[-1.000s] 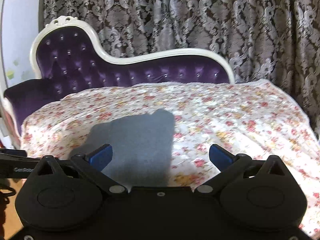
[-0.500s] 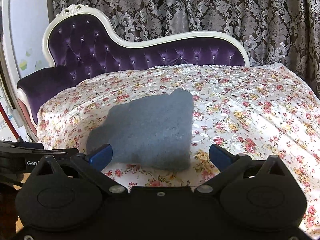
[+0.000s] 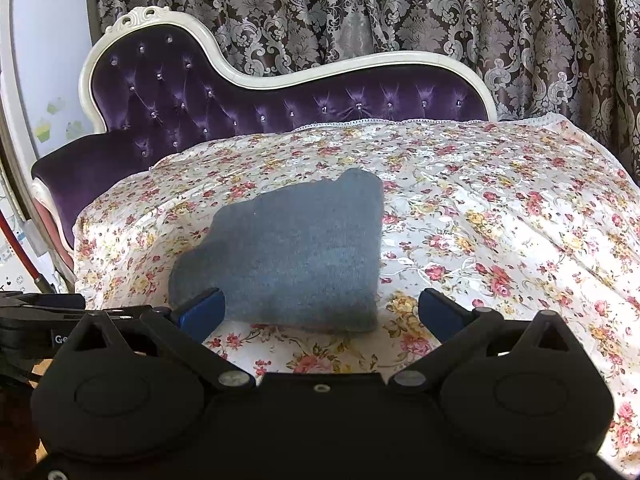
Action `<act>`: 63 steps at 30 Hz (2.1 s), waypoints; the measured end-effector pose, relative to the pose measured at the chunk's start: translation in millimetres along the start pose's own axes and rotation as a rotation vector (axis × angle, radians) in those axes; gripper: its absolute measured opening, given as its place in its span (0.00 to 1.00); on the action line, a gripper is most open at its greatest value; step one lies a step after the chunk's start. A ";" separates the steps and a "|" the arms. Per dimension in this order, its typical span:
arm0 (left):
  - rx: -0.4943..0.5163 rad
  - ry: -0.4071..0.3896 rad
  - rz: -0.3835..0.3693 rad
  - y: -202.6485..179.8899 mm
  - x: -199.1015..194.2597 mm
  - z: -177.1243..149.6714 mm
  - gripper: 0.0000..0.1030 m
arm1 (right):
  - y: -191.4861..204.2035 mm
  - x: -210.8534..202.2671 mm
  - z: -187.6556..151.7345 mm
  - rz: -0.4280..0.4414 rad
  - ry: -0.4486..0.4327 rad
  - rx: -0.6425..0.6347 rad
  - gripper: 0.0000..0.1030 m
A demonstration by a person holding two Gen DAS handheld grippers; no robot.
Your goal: Fold small clothes
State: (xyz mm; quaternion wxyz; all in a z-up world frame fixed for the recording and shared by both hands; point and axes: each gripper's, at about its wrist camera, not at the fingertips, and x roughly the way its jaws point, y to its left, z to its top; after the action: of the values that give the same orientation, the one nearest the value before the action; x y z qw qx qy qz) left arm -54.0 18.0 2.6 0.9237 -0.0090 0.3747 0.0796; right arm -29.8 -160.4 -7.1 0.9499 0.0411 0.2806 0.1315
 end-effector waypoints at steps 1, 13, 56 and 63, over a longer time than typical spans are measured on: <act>0.001 0.001 0.002 0.1 0.1 -0.2 0.85 | -0.6 0.2 -0.1 -0.001 0.001 0.003 0.99; 0.010 0.012 0.008 -0.3 2.1 -1.9 0.85 | -4.9 1.4 0.7 0.002 0.008 0.015 0.99; 0.005 0.043 -0.011 -2.9 7.9 -5.1 0.85 | -9.0 9.0 -1.2 0.028 0.039 0.046 0.99; 0.000 0.047 -0.016 -2.3 8.0 -5.0 0.85 | -8.4 9.7 -1.2 0.030 0.041 0.047 0.99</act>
State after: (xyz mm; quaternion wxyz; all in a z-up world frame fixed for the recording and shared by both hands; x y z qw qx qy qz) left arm -51.5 16.5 -6.6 0.9153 -0.0141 0.3961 0.0719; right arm -20.7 -165.9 -14.4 0.9406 0.0651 0.3024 0.1401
